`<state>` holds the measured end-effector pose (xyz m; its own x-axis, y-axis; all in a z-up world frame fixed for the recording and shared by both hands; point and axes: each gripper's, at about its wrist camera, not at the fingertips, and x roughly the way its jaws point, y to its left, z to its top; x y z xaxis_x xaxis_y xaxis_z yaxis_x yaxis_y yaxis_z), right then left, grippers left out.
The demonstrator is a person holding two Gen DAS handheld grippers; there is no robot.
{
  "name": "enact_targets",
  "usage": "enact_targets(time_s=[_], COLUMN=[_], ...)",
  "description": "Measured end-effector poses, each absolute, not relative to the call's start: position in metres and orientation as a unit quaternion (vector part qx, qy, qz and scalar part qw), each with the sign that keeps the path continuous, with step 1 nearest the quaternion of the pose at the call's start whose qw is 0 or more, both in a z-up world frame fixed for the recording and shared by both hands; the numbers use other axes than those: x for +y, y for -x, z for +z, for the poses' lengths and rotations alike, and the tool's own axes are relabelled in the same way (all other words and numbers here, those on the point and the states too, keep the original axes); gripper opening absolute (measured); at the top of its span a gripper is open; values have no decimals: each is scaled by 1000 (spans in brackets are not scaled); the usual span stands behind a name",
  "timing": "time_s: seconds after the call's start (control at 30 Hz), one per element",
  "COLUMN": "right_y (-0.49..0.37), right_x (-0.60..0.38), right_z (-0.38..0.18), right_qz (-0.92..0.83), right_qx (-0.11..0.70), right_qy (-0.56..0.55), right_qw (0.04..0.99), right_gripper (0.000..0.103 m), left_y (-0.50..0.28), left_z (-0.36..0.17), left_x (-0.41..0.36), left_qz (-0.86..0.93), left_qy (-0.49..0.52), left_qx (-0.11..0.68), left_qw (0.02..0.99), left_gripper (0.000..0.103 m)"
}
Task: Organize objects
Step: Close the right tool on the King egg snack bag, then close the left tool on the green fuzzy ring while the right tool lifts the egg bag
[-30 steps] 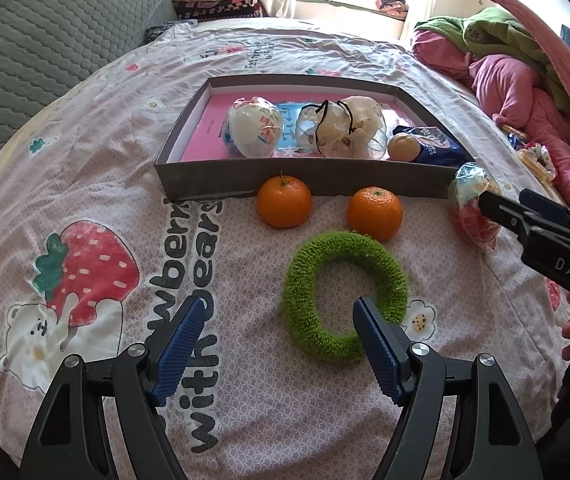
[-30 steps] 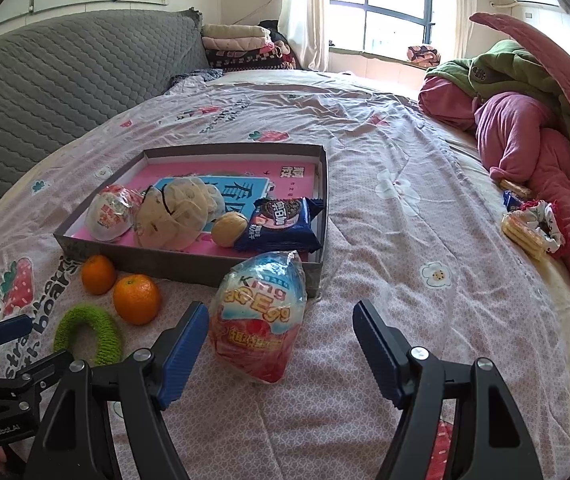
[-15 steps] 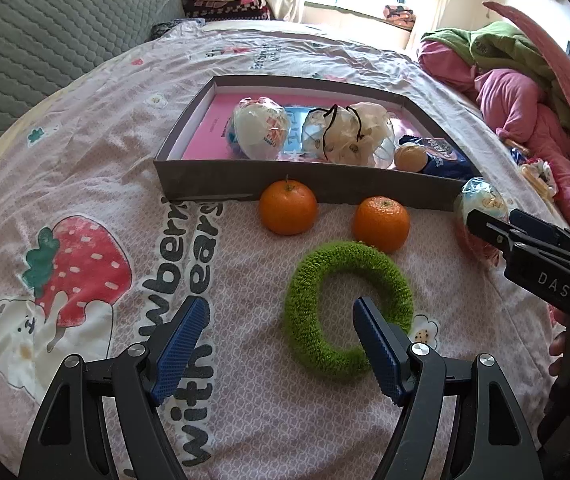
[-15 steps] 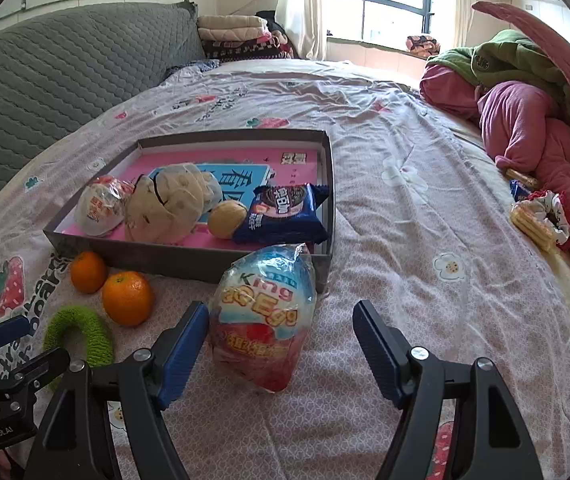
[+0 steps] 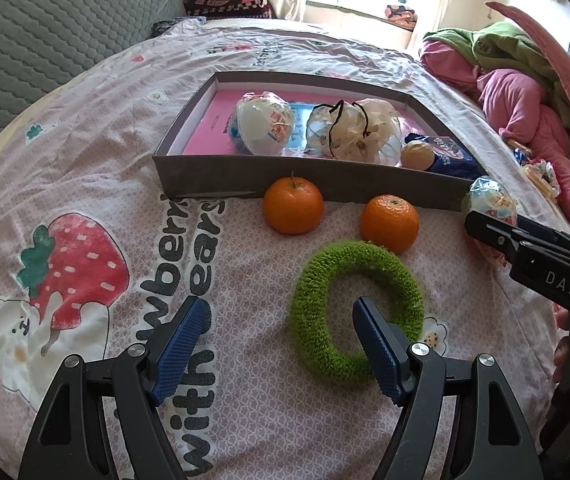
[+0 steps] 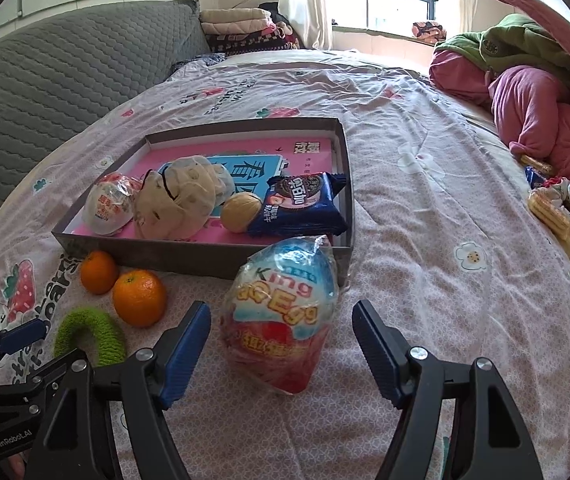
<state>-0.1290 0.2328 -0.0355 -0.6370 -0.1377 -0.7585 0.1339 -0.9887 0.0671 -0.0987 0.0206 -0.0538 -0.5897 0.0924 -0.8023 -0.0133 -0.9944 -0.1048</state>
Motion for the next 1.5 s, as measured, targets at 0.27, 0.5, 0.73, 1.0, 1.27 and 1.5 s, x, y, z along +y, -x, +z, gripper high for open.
enact_targets(time_s=[0.27,0.5,0.73,1.0,1.27,1.5], right_y=[135,140,140,140,139,139], right_x=[235,234,230,225,224,225], right_z=[-41,-50,-53,-56,-56,-55], right_qz=[-898,-889,-886,-885,-887,-889], right_qx=[-29,-41,-43,-31,-28,-32], right_qy=[-432,-450,-456,-460,-456,-451], right_qw=[74,78,79,64,65,67], right_gripper=[61,54,53,52,51,51], left_y=[102,102,105,106,110,109], left_z=[-59,-61,-59,-58,-58,-57], left_x=[24,28,27,30,28,32], left_qz=[889,894,896,896,894,895], left_qy=[456,446,442,442,445,443], left_qx=[-39,-27,-26,-22,-32,-23], left_qw=[30,32,34,44,42,44], left_gripper=[78,78,78,46,26,15])
